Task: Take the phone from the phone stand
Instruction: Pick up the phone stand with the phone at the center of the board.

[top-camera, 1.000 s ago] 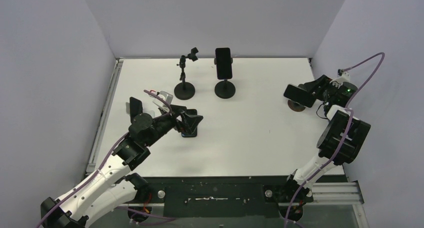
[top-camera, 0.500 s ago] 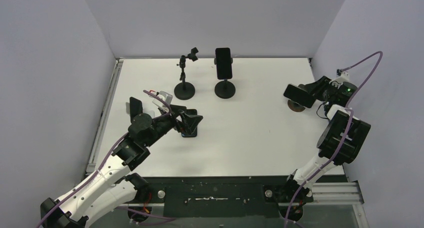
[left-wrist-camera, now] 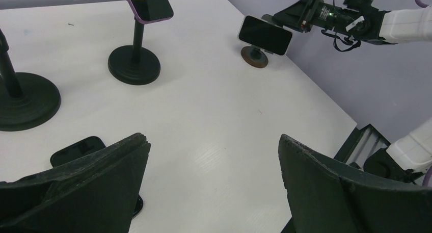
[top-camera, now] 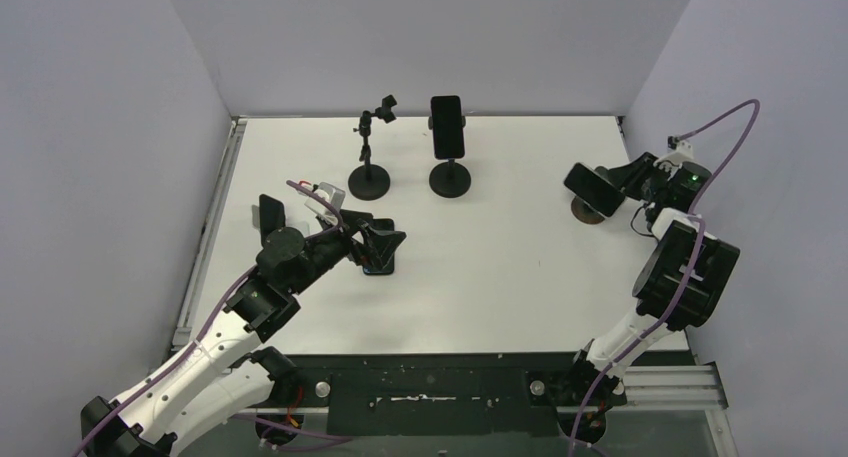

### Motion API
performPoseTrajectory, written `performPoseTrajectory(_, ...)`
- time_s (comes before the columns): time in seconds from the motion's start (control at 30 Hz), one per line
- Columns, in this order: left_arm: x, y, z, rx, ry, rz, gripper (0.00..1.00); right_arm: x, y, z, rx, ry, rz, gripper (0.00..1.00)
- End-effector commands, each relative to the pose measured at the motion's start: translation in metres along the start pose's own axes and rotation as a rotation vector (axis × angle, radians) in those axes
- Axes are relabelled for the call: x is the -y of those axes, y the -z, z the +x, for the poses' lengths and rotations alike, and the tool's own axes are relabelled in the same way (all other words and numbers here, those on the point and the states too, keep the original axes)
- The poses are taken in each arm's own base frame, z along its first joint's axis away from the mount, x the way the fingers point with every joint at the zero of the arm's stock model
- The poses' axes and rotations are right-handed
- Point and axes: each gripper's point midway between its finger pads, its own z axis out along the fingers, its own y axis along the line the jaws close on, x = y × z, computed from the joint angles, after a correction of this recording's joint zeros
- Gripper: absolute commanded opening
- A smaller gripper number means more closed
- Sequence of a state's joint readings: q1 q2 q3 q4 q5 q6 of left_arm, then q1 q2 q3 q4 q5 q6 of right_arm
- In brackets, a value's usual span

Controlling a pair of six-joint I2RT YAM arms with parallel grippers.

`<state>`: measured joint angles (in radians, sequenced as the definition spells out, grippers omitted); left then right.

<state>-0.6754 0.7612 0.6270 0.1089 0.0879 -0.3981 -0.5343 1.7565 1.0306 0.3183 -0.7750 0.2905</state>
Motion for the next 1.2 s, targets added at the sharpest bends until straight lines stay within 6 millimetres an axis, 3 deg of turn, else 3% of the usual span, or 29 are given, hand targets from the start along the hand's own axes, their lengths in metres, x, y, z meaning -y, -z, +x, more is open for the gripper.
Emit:
performPoseTrajectory(0.0, 0.01, 0.001, -0.012, 0.044, -0.021, 0.044, 0.97, -0.008, -0.004, -0.003, -0.003, 0.04, -0.021, 0.22)
performPoseTrajectory(0.13, 0.01, 0.001, -0.012, 0.044, -0.021, 0.046, 0.97, -0.009, -0.004, -0.003, 0.0, 0.043, -0.027, 0.12)
performPoseTrajectory(0.27, 0.01, 0.001, -0.012, 0.043, -0.02, 0.047, 0.97, -0.012, -0.003, -0.002, 0.004, 0.04, -0.038, 0.09)
performPoseTrajectory(0.5, 0.011, 0.001, -0.012, 0.042, -0.02, 0.052, 0.97, -0.031, -0.009, 0.007, -0.009, 0.064, -0.076, 0.0)
performPoseTrajectory(0.93, 0.012, 0.0, -0.01, 0.039, -0.018, 0.056, 0.97, -0.065, -0.006, 0.019, 0.017, 0.074, -0.106, 0.0)
performPoseTrajectory(1.17, 0.012, 0.001, -0.01, 0.038, -0.017, 0.06, 0.97, -0.052, -0.001, 0.027, -0.005, 0.067, -0.048, 0.0)
